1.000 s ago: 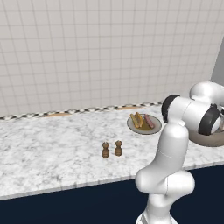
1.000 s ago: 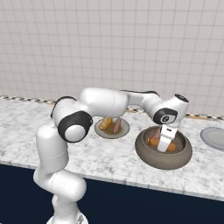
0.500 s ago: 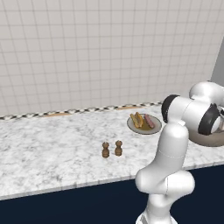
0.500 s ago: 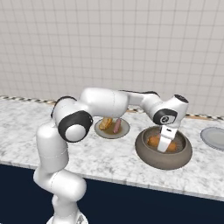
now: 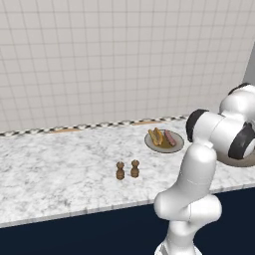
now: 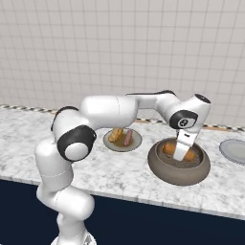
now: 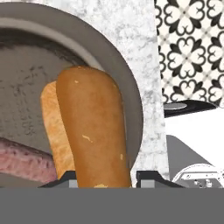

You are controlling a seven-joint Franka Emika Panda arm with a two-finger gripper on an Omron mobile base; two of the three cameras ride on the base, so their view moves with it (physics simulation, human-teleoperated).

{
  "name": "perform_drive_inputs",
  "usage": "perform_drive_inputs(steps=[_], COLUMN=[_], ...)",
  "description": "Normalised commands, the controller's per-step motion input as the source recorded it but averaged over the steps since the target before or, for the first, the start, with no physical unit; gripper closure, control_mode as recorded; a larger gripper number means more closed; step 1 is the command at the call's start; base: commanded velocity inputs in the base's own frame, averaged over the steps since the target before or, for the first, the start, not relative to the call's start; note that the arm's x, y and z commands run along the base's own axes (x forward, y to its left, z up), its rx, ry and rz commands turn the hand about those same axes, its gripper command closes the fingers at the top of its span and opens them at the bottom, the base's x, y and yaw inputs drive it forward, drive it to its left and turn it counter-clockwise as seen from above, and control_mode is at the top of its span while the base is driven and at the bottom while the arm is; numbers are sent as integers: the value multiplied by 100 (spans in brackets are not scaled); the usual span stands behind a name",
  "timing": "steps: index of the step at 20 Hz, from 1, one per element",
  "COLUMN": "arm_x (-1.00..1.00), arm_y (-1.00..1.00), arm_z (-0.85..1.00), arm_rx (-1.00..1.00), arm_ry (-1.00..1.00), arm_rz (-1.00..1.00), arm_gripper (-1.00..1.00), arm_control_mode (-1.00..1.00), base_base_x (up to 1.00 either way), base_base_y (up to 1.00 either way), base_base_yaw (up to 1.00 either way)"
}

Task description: Place one bun and one sausage from the bowl on each plate.

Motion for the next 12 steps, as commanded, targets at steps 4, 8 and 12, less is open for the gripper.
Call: perform_drive_inputs(steps=[4,8,12], arm_x=[-35,-43,-42], arm_y=[65,73,95], arm_z=[65,45,13], arm_rx=[-3,-2,-9], arm_ry=[0,0,-2], arm_rz=[0,0,4], arm_gripper=[100,100,100], arm_control_mode=[-100,-100,-100], base_base_x=[0,0,0], base_base_y=[0,0,0], base_base_yaw=[0,0,0])
